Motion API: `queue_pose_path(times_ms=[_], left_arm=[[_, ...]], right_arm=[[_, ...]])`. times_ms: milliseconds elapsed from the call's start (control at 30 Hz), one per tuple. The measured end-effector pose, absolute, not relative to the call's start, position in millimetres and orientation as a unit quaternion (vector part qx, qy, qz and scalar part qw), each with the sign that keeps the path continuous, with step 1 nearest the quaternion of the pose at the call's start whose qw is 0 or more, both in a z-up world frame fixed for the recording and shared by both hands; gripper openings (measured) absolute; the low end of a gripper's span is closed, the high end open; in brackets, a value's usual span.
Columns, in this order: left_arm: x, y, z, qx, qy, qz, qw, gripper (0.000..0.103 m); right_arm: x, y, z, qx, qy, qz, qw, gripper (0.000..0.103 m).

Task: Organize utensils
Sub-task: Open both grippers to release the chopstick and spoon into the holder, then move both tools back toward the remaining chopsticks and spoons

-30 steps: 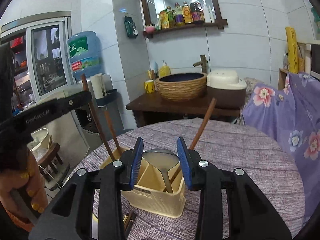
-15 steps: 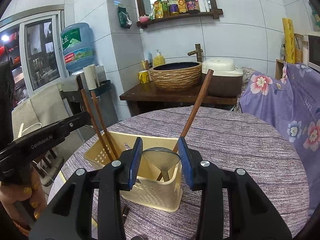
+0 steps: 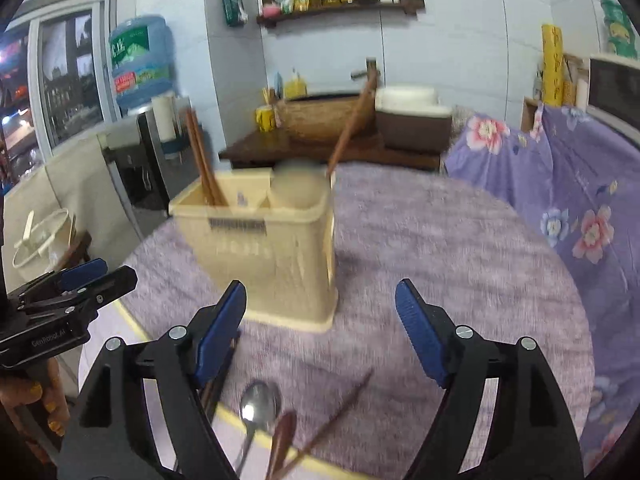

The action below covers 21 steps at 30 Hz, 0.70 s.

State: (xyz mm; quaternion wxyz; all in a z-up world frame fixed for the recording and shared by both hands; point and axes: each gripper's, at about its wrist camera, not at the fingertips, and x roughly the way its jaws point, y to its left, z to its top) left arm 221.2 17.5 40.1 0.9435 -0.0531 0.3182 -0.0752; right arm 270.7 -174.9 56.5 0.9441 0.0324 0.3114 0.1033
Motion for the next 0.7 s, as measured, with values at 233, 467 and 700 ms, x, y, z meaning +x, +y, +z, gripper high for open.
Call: queue_pose_path(times_ms=[233, 467, 700], left_arm=[[193, 17, -14, -0.05, 0.391, -0.093, 0.914, 0.051], [173, -2, -46, -0.038, 0.432, -0.117, 0.893, 0.043], [171, -16, -53, -0.017, 0.443, -0.122, 0.888, 0.037]], right_arm=[[235, -190, 4, 0.05, 0.363, 0.066, 0.928, 0.077], [213, -193, -23, 0.054, 0.378, 0.054, 0.923, 0.077], [207, -191, -25, 0.049, 0.378, 0.056, 0.923, 0.077]])
